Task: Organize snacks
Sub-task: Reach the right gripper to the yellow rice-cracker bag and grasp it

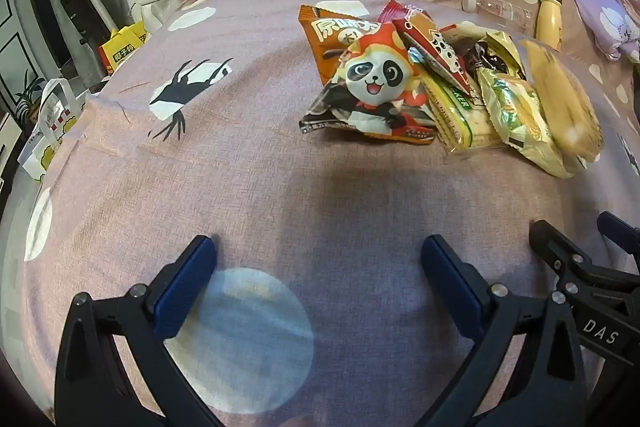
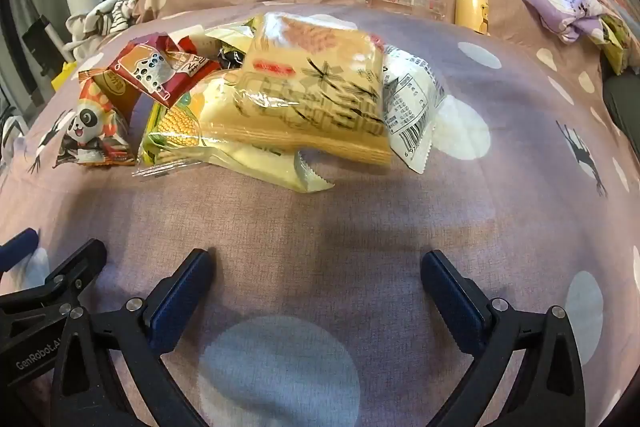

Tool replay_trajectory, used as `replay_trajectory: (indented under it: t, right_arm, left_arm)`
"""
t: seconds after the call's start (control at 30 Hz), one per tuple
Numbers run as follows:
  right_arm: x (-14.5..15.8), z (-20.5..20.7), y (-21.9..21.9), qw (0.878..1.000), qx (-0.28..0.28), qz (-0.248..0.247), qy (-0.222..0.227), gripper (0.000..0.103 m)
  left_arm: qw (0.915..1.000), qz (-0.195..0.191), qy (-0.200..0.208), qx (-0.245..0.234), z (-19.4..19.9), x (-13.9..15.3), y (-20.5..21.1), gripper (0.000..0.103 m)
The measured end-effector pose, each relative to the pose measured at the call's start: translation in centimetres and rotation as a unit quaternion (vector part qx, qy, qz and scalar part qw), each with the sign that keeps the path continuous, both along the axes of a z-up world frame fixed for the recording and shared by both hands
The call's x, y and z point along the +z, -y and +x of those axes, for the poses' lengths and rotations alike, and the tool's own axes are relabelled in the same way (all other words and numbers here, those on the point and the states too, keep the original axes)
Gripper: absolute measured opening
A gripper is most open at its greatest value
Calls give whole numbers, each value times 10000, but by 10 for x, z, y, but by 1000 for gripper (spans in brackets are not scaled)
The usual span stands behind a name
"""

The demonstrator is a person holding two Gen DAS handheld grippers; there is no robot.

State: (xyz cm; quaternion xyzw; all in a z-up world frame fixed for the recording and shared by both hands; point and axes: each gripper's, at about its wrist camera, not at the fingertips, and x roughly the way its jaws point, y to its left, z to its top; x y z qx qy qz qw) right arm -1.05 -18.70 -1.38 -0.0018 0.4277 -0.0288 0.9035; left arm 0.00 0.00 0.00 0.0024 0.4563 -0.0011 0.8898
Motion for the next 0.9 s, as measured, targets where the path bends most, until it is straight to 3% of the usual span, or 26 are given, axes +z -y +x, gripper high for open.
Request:
replay_trajectory:
  t: [0.9]
  right_arm:
    - [-2,0,-1,10000,1,19,-4,103]
  left_arm:
    - [10000,9,-8,0,0,0,-1,103]
